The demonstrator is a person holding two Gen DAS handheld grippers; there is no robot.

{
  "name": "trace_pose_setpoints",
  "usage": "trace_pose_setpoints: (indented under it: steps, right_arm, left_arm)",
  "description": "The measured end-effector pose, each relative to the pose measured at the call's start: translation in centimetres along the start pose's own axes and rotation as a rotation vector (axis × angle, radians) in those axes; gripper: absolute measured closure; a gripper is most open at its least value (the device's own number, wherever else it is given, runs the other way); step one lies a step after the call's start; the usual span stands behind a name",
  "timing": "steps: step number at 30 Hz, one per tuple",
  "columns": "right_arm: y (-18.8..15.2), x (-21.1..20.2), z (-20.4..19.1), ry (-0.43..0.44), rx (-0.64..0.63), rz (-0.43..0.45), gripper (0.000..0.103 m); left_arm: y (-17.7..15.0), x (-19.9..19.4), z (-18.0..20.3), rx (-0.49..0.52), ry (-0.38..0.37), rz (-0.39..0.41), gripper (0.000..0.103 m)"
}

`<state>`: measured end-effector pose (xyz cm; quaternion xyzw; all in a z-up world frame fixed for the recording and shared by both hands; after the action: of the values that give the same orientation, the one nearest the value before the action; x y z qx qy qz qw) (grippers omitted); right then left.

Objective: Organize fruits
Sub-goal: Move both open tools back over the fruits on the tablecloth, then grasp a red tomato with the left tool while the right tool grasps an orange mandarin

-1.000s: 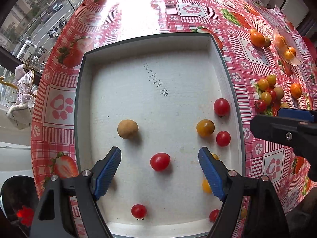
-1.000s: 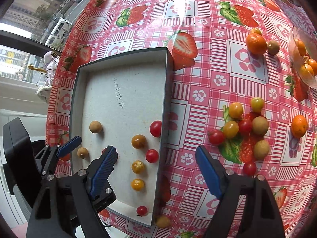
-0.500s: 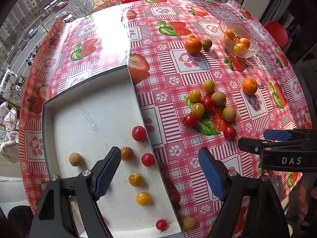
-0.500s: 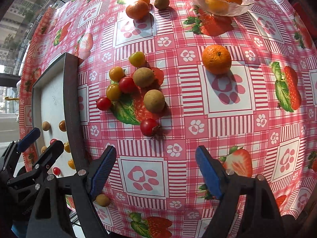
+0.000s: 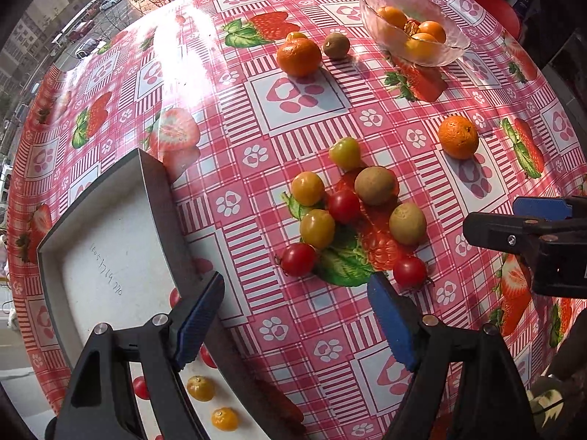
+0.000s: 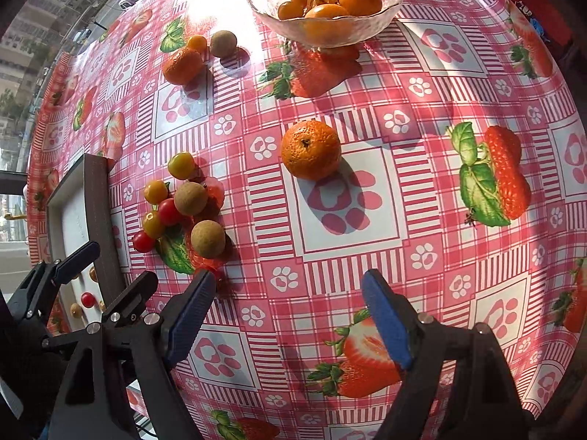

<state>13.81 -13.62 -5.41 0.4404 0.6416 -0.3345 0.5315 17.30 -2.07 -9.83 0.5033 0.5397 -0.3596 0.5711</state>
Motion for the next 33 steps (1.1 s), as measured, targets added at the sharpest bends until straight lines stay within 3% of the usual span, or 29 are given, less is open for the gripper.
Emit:
trace_pose_setpoints:
  steps: [13,18,22,26,28,33]
  right_arm:
    - [3.6,1.8,1.4,-0.042,-0.023,0.006,0.018]
    - [5.1,2.2,1.2,-0.062,-0.049,0.027,0.02]
    - [6.3,2.1,0.4,-0.069,-0.081,0.042,0.038]
    - [6.8,2.1,0.0,-0.081,-0.099,0.054,0.063]
    - [6.7,2.0,0.1,-0.067,-0.098,0.056,0.063]
    - [5.3,1.2,0.6,-0.042,-0.091,0.064,0.063]
  left_arm:
    - [0.9,2.7,-0.7,-0.041,0.013,-0.041,0.022]
    - [1.4,2.7,-1.0,-0.066,-0.018,-0.051,0.032]
    - [1.3,3.0,-1.2,-0.097,-0.04,-0.053,0.043]
    - [1.3,2.5,-1.2,-0.096,-0.045,-0.047,0.068]
    - [1.4,2.3,-1.3,-0.1,-0.05,-0.048,0.073]
    - [1.0,1.6,-1.7,-0.11,-0.067,-0.042,0.074]
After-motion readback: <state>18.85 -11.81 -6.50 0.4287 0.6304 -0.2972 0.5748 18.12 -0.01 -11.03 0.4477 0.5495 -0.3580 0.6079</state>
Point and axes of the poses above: each gripper's, at about its wrist camera, not at the fingertips, and x roughly the way its jaws point, z to its right, y to its top, the point moved 1 cm from there along x, roughly the way its jaws point, and after that the axes turned 11 degrees about -x, right-handed, at the moved point
